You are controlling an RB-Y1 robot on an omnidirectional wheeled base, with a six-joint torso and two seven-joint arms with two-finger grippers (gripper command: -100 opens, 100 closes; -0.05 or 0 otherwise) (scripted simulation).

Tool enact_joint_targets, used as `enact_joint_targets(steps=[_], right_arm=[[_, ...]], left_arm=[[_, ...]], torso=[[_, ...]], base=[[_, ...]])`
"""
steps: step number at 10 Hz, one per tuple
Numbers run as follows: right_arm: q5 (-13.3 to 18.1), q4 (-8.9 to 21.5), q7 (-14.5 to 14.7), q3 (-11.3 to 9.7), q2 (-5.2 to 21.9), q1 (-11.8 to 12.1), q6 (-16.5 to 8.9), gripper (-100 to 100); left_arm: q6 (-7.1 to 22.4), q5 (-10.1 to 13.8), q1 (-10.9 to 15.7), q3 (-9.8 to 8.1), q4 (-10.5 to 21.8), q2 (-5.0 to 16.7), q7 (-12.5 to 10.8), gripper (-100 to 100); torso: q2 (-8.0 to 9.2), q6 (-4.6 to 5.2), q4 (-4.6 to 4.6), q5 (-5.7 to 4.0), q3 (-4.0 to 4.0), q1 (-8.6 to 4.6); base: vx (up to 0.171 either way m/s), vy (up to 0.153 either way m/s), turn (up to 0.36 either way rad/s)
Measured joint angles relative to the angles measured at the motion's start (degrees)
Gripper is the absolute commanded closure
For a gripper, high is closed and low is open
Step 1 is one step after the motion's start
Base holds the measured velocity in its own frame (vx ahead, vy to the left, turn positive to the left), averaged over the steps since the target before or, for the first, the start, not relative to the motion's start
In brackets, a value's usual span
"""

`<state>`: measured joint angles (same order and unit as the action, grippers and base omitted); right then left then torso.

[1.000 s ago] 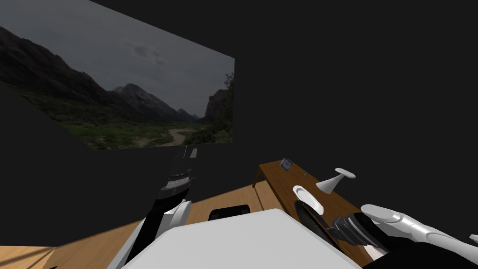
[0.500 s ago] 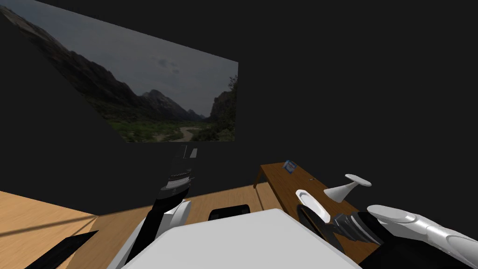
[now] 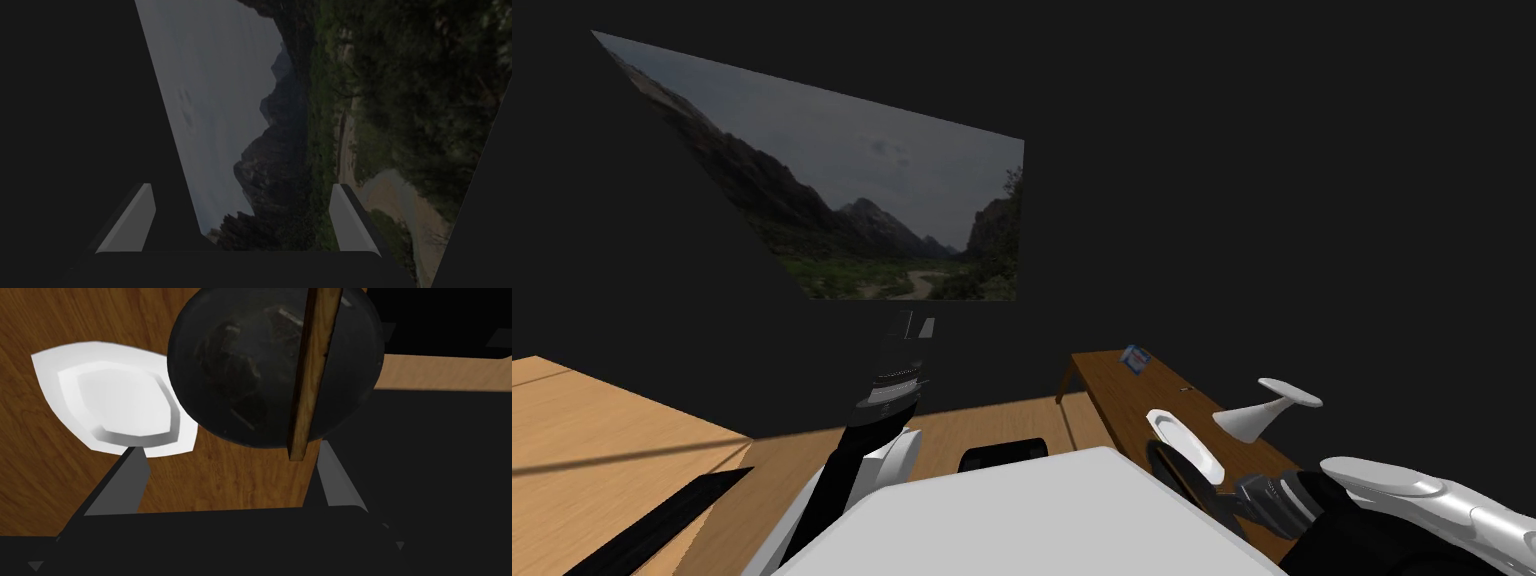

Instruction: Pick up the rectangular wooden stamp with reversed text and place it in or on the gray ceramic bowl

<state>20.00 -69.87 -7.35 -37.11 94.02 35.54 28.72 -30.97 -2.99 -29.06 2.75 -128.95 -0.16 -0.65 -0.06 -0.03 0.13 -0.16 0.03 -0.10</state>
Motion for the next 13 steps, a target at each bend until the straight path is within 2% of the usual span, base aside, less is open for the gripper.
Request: enact_joint_targets(steps=[2,4,6,7,9,10,11,12,13], right_arm=[[-3.12,-2.59,0.80,2.37,2.38,3.08,-2.13,-100],[-5.46,-5.45,1.24,3.00,2.92,6.41,-3.20,-100],[-8.43,-9.08,1.56,5.03,5.48,9.42,-5.91,-100],[-8.37,-9.64,0.82,4.47,5.53,9.58,-5.92,-100],[-9.89,-10.79,1.55,5.24,5.65,11.97,-6.29,-100],[-12.14,-12.95,2.62,7.24,7.61,14.36,-7.84,-100],[-13.02,-14.40,2.39,7.42,8.18,15.15,-9.03,-100],[-14.90,-16.27,2.72,8.22,8.91,17.38,-9.84,-100],[-17.41,-18.63,3.89,10.24,10.70,19.96,-11.63,-100]], left_arm=[[0.00,0.00,0.00,0.00,0.00,0.00,0.00,0],[0.00,0.00,0.00,0.00,0.00,0.00,0.00,0],[0.00,0.00,0.00,0.00,0.00,0.00,0.00,0],[0.00,0.00,0.00,0.00,0.00,0.00,0.00,0],[0.00,0.00,0.00,0.00,0.00,0.00,0.00,0],[0.00,0.00,0.01,0.01,0.00,0.00,0.00,0],[0.00,0.00,0.00,0.00,0.00,0.00,0.00,0],[0.00,0.00,0.00,0.00,0.00,0.00,0.00,0],[0.00,0.00,0.02,0.01,0.00,0.00,0.00,0]], torso=[[0.05,-0.02,0.01,0.01,0.03,-0.02],[-0.08,0.00,-0.02,0.02,-0.05,0.09],[0.02,-0.03,0.00,0.01,0.01,-0.02],[0.00,0.01,0.00,0.00,0.00,0.01],[-0.14,-0.02,-0.03,0.03,-0.08,0.12],[-0.09,-0.11,-0.03,0.04,-0.06,0.04],[-0.01,-0.02,-0.01,0.00,-0.01,-0.02],[-0.01,0.01,0.00,0.01,0.00,0.03],[0.06,-0.10,0.01,0.02,0.03,0.00]], base=[[-0.048,-0.033,0.050],[-0.026,-0.016,0.108],[-0.053,-0.035,0.071],[-0.009,-0.005,-0.034],[-0.022,-0.014,0.112],[-0.062,-0.043,0.165],[-0.042,-0.023,0.001],[-0.085,-0.034,0.227],[-0.084,-0.045,0.166]])
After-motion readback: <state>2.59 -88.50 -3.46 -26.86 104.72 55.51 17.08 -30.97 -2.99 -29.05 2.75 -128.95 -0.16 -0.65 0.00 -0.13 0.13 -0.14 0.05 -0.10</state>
